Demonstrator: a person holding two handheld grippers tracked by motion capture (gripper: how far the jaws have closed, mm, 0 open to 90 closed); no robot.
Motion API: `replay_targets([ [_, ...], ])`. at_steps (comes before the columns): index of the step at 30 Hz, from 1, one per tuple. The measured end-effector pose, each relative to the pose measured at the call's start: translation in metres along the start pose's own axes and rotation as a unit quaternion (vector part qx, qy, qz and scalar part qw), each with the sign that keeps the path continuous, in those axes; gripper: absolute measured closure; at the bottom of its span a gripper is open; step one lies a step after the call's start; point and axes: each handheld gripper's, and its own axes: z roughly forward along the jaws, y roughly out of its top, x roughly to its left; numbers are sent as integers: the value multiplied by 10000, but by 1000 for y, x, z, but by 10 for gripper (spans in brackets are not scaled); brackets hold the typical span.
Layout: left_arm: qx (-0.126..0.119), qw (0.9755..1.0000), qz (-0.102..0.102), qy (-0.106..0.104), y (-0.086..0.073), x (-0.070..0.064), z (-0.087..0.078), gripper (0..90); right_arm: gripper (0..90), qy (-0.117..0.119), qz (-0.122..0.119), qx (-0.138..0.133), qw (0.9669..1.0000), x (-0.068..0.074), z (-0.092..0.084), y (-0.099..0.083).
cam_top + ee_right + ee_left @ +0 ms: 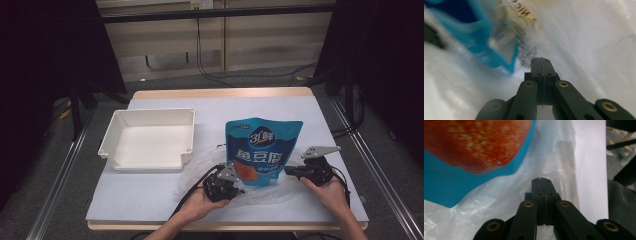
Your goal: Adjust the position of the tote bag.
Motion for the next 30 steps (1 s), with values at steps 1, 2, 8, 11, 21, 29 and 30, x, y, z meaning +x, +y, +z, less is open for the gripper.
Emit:
replay_targets([
  [1,-23,10000,47,-18,-1,-1,0,900,900,-66,-4,66,10000,-2,3,0],
  [2,63,9999,100,17,-1,-3,-2,900,900,-125,6,144,9998,-3,7,-1],
  [8,0,9993,268,-268,-6,-13,-2,900,900,-294,141,88,9994,-11,11,-2],
  [11,93,9983,431,-392,-8,-19,-5,900,900,-345,148,81,9993,-11,11,-1],
  [21,-69,9985,302,-455,-18,-24,-11,900,900,-520,169,-44,9985,-15,14,-1],
  [29,-526,9979,-32,-367,-8,-11,-24,884,900,-333,114,-258,9990,-5,3,-1],
  [30,-472,9983,-21,-334,-7,-9,-28,876,900,-325,111,-297,9990,-4,0,-1],
])
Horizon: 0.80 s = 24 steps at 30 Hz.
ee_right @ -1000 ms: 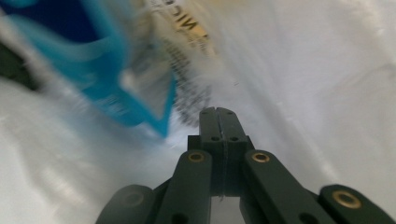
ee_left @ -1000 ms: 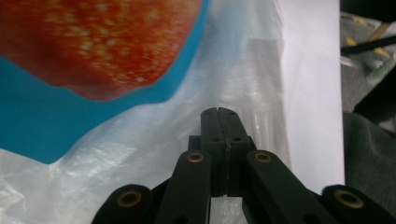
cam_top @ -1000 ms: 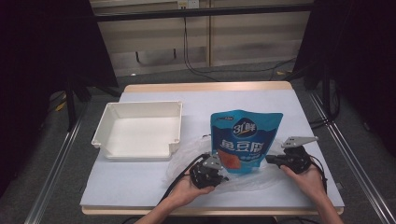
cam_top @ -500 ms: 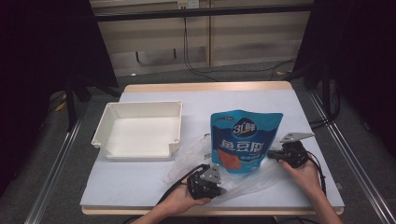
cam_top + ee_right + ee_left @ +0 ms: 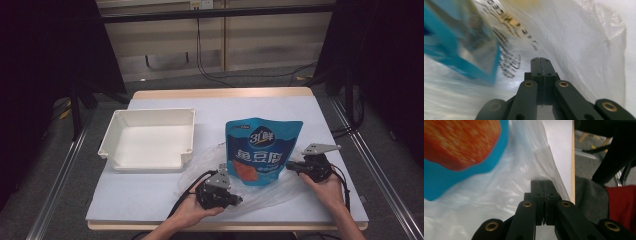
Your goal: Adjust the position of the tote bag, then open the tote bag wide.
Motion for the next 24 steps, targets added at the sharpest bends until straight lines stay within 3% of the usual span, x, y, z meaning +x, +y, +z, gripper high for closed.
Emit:
replay_targets([
  [3,-276,9995,-144,24,-1,3,-7,857,900,152,14,-147,9998,3,-8,0],
  [11,-617,9976,-266,163,-2,7,-29,831,900,88,-74,-358,9993,10,-21,-1],
  [14,-721,9971,-178,190,1,4,-38,792,900,144,-85,-510,9986,14,-29,-3],
  [23,-791,9960,-174,372,6,8,-65,653,744,56,-197,-697,9974,31,-42,-5],
  [24,-874,9958,-155,240,5,10,-68,637,729,118,-231,-744,9969,32,-45,-7],
])
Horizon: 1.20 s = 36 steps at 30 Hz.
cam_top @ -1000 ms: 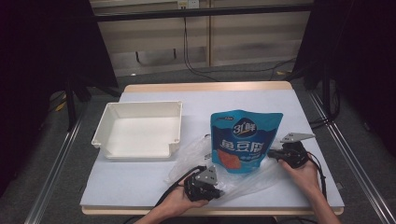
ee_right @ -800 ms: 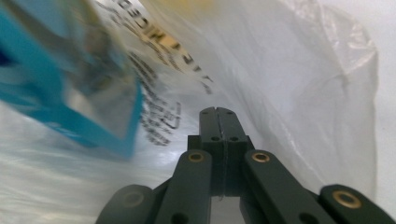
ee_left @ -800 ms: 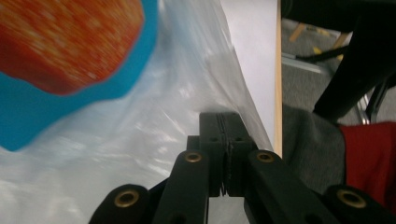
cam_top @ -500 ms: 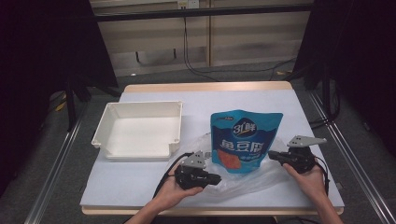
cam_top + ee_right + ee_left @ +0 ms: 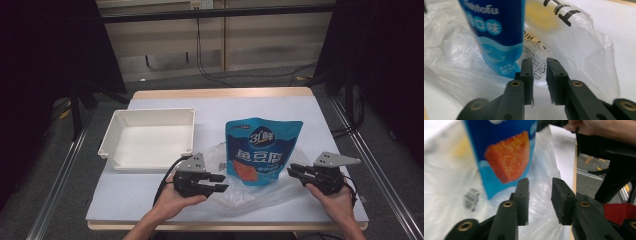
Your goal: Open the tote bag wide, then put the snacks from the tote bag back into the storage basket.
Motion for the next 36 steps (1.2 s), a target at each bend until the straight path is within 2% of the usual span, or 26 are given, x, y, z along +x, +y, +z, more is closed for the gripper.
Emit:
replay_targets([
  [1,-120,9999,-9,-105,0,1,-3,598,714,59,-2,-47,10000,2,-3,-2],
  [2,-109,9999,1,-119,0,4,-5,571,698,42,-15,-65,10000,5,-6,-5],
  [4,-60,10000,-54,-14,2,6,-8,527,681,80,-13,-112,9999,8,-10,-10],
  [6,-128,9998,-125,-94,3,8,-12,470,645,48,-10,-139,9999,11,-14,-13],
  [7,-97,9999,-116,-25,4,8,-14,455,628,71,14,-140,9999,13,-16,-13],
  [9,-110,9998,-134,-29,5,9,-16,379,589,77,23,-129,9999,16,-18,-15],
  [15,-35,9999,-104,106,8,13,-24,352,521,31,-25,-65,10000,23,-23,-22],
  [17,-38,9998,-113,127,10,15,-27,332,505,-12,-5,-45,10000,24,-26,-23],
  [20,96,9998,-20,190,13,16,-31,358,471,16,129,-74,9999,27,-27,-25],
  [21,57,9998,-54,194,14,16,-33,357,460,-42,114,-36,9999,29,-27,-25],
  [26,19,9995,-23,315,21,18,-41,358,448,44,95,-38,9999,32,-27,-23],
  [31,-1,9989,18,460,31,21,-46,305,447,57,120,-6,9999,30,-24,-24],
  [34,233,9985,82,490,40,24,-47,300,447,61,126,-2,9999,29,-24,-24],
  [36,300,9978,244,543,48,25,-49,282,448,69,105,16,9999,30,-24,-24],
])
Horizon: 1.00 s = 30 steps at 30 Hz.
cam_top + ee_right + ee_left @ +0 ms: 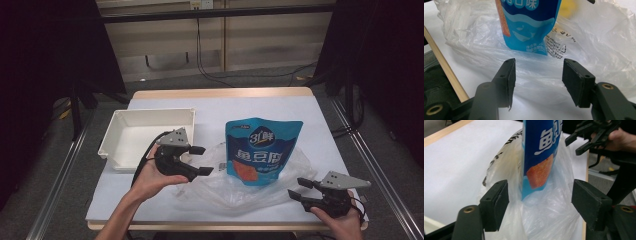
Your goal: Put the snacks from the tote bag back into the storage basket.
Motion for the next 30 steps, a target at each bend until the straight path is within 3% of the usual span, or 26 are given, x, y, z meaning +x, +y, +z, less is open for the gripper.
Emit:
replay_targets([
  [4,39,9999,26,-159,16,3,-5,263,448,-12,11,-19,10000,-1,0,0],
  [7,192,9997,139,-115,29,2,-6,261,437,17,-4,2,10000,-2,0,0],
  [13,298,9993,220,-103,51,10,-6,339,428,54,-12,7,10000,0,1,0],
  [17,453,9979,449,-135,63,12,-3,354,427,96,-11,-4,10000,-1,1,0],
  [21,428,9976,526,-129,73,11,-1,406,426,122,-12,-17,9999,-1,1,0],
  [25,592,9954,746,-119,87,9,2,475,423,144,-19,-3,9999,-1,1,0],
  [30,786,9927,901,-150,104,8,10,487,418,107,8,-2,9999,-2,1,0],
])
